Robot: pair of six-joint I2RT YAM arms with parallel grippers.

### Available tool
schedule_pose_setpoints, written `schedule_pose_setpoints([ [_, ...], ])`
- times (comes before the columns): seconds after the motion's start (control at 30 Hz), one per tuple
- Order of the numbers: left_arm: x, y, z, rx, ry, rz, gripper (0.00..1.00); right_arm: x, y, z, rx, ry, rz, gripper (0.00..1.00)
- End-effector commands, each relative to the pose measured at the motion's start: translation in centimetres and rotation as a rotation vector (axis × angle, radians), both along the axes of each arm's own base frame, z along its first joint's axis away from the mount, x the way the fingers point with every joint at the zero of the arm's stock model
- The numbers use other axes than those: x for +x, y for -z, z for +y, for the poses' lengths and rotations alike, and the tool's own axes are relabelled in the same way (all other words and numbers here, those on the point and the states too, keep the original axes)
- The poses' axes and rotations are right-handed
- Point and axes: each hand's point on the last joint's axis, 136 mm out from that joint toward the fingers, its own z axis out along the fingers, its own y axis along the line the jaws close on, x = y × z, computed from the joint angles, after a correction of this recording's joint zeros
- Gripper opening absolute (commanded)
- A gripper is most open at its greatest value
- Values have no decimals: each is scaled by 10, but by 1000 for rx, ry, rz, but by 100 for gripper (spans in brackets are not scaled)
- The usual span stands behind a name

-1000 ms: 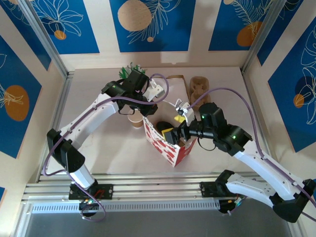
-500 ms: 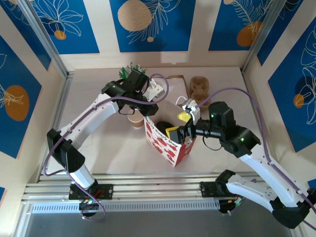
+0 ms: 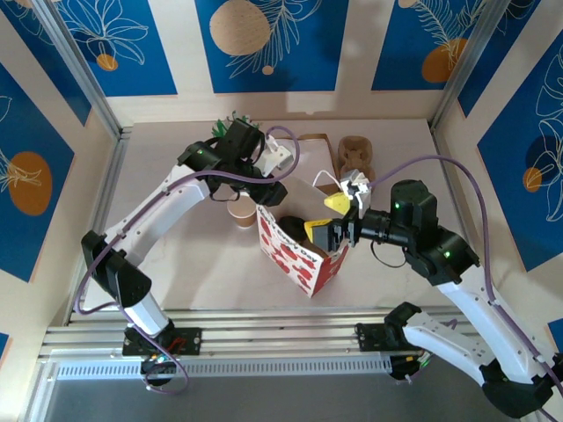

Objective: Pack the takeout coffee

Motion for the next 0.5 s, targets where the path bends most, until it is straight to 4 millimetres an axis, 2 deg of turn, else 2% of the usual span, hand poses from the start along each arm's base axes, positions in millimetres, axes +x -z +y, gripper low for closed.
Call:
schedule_pose_setpoints([
  [0.0, 2, -15, 4, -10, -11, -30, 51, -7, -25, -5, 63, -3, -20, 98],
  [0.23, 5, -34, 7, -39, -30, -87, 67, 7, -29, -16, 70, 88, 15, 96],
  [0.47, 11, -73, 15, -115, -85, -235, 83, 23, -42, -18, 91, 119, 36, 94],
])
